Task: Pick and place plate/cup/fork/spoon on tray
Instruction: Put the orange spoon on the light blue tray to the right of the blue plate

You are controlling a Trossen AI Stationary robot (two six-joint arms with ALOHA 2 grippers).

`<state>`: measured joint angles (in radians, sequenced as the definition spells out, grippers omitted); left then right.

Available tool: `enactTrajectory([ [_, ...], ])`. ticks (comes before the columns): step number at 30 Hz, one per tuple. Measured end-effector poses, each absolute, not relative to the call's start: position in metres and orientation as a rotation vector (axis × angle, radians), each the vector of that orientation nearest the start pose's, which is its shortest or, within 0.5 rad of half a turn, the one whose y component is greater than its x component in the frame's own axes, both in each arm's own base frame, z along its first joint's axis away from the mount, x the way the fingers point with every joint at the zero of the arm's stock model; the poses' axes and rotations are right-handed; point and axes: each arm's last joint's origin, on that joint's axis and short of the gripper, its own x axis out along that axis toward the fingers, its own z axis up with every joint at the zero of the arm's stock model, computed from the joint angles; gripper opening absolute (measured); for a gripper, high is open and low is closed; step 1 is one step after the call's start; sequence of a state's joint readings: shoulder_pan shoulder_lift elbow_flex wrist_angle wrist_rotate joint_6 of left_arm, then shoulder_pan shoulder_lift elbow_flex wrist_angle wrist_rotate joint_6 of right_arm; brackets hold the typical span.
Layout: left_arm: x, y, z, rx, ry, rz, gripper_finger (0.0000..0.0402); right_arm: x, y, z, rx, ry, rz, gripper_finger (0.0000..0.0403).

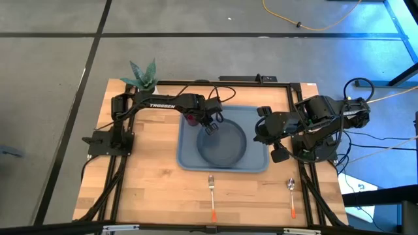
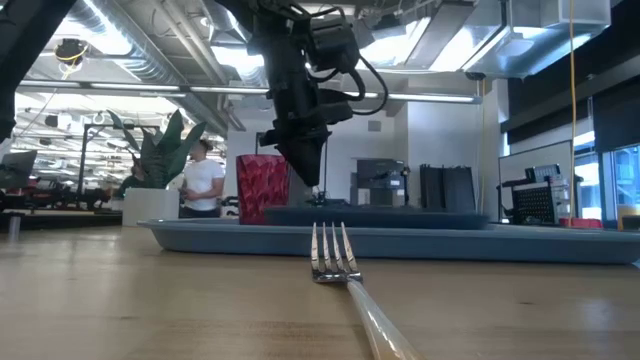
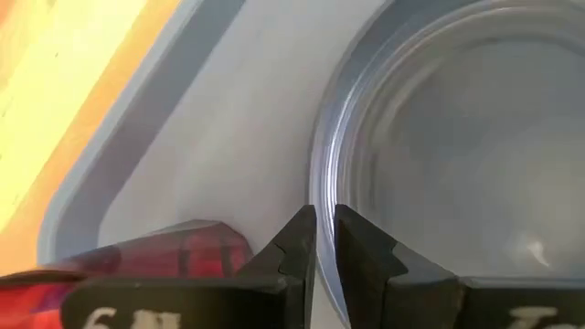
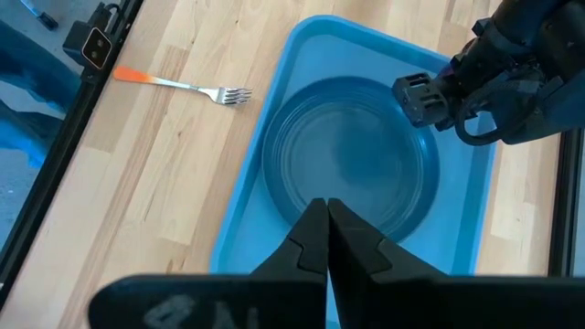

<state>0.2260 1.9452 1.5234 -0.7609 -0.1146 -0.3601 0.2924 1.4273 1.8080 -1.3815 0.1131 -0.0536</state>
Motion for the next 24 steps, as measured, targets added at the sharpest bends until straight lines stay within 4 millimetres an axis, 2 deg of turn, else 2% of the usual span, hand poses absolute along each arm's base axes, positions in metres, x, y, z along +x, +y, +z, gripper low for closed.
enactTrajectory([
  [4, 0.390, 0.093, 0.219, -0.378, 1.121, 0.507, 0.0034, 0.230, 0.066, 0.430, -0.250, 0.978, 0.190, 0.0003],
  [9, 0.399, 0.085, 0.254, -0.422, 1.084, 0.400, 0.0024, 0.230, 0.066, 0.430, -0.248, 0.978, 0.188, 0.0003],
  [13, 0.402, 0.056, 0.274, -0.337, 1.117, 0.289, 0.0003, 0.230, 0.063, 0.430, -0.218, 0.996, 0.163, 0.0003],
  [20, 0.390, 0.006, 0.292, -0.200, 1.286, 0.175, 0.0001, 0.226, 0.060, 0.427, -0.172, 1.051, 0.126, 0.0003],
  [24, 0.386, -0.014, 0.303, -0.158, 1.307, 0.126, 0.0000, 0.221, 0.060, 0.427, -0.118, 1.082, 0.092, 0.0003],
])
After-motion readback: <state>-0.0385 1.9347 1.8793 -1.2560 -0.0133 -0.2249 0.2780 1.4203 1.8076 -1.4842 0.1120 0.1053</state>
